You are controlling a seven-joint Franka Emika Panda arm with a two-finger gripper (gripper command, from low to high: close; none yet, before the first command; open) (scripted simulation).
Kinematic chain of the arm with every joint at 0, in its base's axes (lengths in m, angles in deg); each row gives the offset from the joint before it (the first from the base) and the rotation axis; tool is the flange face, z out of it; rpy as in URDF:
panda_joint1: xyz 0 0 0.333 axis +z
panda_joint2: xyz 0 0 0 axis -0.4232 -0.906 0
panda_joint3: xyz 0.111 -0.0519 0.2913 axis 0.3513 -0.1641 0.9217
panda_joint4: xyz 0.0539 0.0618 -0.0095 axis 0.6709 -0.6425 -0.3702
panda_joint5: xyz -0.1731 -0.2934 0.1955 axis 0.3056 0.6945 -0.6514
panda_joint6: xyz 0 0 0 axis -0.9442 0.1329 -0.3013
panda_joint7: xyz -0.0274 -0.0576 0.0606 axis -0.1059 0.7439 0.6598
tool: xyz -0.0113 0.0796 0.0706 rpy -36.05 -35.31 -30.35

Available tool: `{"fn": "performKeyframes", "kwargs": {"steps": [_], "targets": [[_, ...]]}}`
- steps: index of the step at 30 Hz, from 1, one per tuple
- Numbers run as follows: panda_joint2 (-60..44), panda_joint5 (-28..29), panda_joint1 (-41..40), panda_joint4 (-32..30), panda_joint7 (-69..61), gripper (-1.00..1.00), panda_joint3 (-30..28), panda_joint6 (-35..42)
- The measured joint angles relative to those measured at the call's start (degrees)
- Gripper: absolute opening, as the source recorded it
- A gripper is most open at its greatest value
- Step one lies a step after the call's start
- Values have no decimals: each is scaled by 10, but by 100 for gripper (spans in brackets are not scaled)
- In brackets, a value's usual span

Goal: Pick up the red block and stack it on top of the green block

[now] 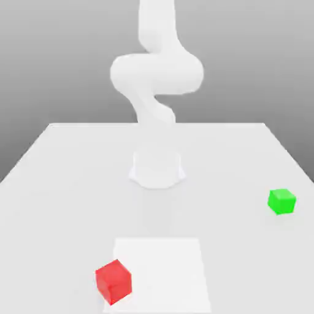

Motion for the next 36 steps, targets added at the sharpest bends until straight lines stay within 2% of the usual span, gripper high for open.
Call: {"fn": "performKeyframes", "kwargs": {"steps": [8,15,20,24,29,30,36], "targets": [[-170,-42,60,-39,-180,0,-86,-67],[-317,-83,84,-73,-338,0,-131,-124],[-418,-93,76,-98,-436,0,-141,-166],[-493,-71,63,-118,-493,0,-145,-203],[-595,-122,28,-107,-548,0,-102,-279],[-611,-132,20,-104,-556,-100,-91,-292],[-619,-136,15,-103,-559,-100,-86,-297]]}}
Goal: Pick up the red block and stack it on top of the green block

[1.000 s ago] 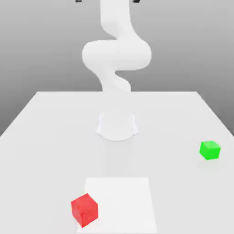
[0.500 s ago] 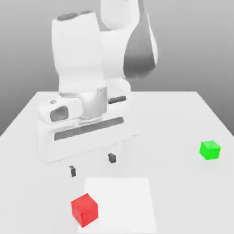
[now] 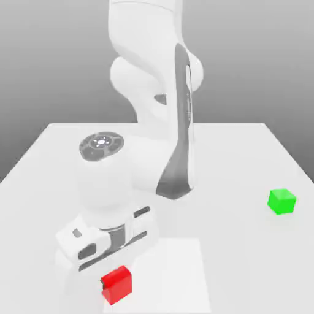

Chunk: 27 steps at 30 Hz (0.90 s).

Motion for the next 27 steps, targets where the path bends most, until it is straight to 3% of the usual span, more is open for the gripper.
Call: {"fn": "performKeyframes", "kwargs": {"steps": [6,13,23,27], "targets": [[97,70,28,-18,50,-100,-39,76],[156,84,123,-63,-75,-100,70,94],[241,93,396,-133,-298,-100,204,106],[235,127,475,-154,-375,-100,245,74]]}}
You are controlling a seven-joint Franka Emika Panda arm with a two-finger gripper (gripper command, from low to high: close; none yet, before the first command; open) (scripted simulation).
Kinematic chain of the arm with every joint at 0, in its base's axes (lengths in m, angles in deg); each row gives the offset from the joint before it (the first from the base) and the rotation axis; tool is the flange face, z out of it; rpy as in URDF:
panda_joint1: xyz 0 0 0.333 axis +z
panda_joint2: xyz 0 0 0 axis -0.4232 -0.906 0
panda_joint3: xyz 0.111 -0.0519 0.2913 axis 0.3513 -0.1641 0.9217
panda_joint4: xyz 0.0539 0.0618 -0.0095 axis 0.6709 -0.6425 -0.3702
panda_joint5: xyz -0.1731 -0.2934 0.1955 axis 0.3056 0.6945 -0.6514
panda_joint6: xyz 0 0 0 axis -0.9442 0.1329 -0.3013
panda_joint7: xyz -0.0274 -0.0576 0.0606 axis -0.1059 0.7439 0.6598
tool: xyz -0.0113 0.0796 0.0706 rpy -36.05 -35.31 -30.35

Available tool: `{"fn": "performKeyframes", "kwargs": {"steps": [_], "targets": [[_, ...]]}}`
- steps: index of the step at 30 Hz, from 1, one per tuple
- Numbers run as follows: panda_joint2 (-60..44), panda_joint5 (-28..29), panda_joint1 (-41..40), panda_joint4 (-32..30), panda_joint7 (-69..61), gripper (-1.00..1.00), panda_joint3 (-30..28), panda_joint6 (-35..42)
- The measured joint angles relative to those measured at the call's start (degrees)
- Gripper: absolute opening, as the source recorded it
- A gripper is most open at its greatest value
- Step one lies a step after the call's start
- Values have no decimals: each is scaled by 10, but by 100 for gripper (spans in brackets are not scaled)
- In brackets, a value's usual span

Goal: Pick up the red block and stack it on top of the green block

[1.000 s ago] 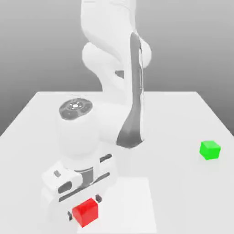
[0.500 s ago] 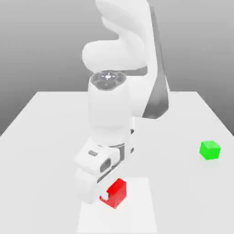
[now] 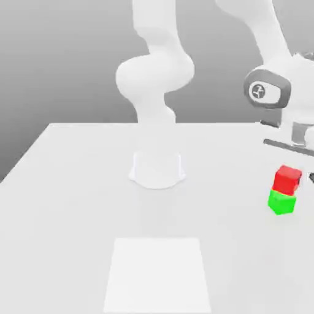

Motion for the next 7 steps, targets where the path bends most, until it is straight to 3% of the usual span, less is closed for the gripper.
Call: {"fn": "performKeyframes", "kwargs": {"steps": [3,4,7], "targets": [[-58,45,15,-1,10,-100,-11,-59],[-77,59,17,0,19,100,-19,-77],[-77,59,17,0,19,100,-19,-77]]}}
